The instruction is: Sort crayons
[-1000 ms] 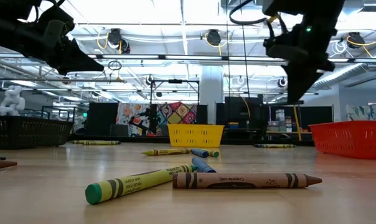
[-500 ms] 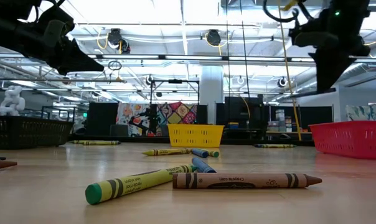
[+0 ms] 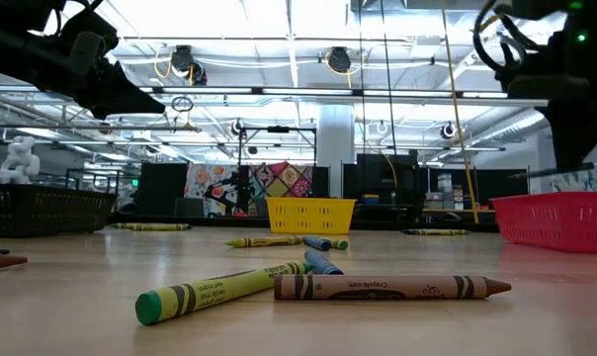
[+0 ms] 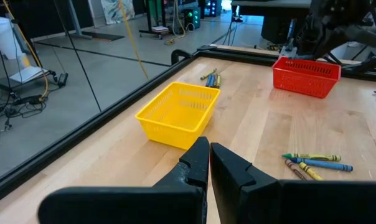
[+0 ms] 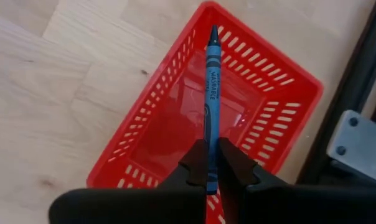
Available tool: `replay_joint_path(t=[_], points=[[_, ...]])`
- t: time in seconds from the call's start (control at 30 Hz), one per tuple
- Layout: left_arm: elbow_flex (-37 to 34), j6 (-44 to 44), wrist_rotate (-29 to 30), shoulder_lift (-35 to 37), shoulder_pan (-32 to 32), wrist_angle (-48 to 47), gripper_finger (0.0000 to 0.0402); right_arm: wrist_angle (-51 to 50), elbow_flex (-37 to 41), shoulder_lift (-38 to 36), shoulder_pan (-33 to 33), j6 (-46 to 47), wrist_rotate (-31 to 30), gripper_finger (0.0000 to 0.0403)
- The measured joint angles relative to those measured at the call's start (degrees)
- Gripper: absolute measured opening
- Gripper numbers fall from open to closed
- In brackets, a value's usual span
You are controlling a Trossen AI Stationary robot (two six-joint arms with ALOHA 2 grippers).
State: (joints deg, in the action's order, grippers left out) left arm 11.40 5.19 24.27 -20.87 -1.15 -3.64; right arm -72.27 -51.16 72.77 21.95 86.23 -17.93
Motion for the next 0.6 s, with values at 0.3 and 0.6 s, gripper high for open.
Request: replay_joint_path(t=[0.3, 0.6], points=[[0.0, 0.04, 0.0, -0.01, -0.01, 0.01, 0.0019, 1.84, 1.47, 0.0, 1.78, 3.35, 0.34, 0.0002], [0.0, 0.15, -2.17, -0.02, 0.0, 0.0, 0.0019, 2.89, 1.47, -0.02, 1.8, 3.35, 0.39, 0.0023]])
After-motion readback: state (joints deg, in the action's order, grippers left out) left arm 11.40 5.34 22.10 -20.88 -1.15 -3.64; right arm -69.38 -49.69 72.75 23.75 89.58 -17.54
